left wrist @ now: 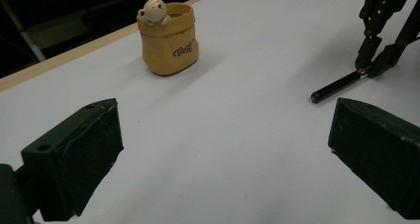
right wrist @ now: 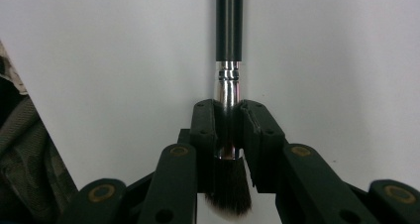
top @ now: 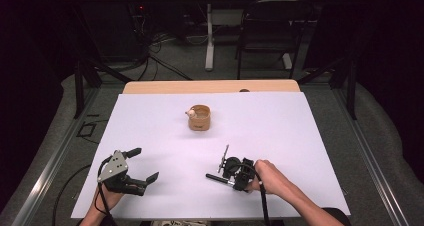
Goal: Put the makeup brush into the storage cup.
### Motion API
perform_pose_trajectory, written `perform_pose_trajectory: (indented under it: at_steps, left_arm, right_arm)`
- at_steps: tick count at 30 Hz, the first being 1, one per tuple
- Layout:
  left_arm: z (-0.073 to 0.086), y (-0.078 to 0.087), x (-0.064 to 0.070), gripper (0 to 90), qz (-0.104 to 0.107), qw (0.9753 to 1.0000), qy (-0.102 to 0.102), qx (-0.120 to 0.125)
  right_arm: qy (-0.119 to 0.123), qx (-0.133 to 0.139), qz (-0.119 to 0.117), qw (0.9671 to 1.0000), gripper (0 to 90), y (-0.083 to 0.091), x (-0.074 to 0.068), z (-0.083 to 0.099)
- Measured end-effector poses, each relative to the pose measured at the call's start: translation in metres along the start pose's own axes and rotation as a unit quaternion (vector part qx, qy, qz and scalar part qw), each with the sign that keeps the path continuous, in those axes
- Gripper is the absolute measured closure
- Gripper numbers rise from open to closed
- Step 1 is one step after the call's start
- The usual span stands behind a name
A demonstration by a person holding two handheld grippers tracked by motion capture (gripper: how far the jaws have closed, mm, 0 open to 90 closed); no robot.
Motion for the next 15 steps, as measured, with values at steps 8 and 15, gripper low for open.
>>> perform_pose_trajectory:
  at_steps: [8,15]
  left_arm:
    - [0.0,0.0,0.001,0.2,0.002,1.0,-0.003,-0.001]
    - [0.0,-0.001,0.001,0.2,0.003,1.0,-0.003,-0.004]
  right_arm:
    - [0.01,0.0,0.012,0.9999,76.0,0.013,0.003,-0.002]
    - [0.017,-0.011,0.017,0.9997,76.2,0.022,0.007,0.001]
Point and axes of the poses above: each handheld gripper's, and its own axes: y roughly backward along the jaws, z roughly out of its underside, x roughly to its right, the point moved 5 cm from there along -y, roughly forward along the jaws, and after that the axes turned 15 degrees about -z, right-handed, at the moved point
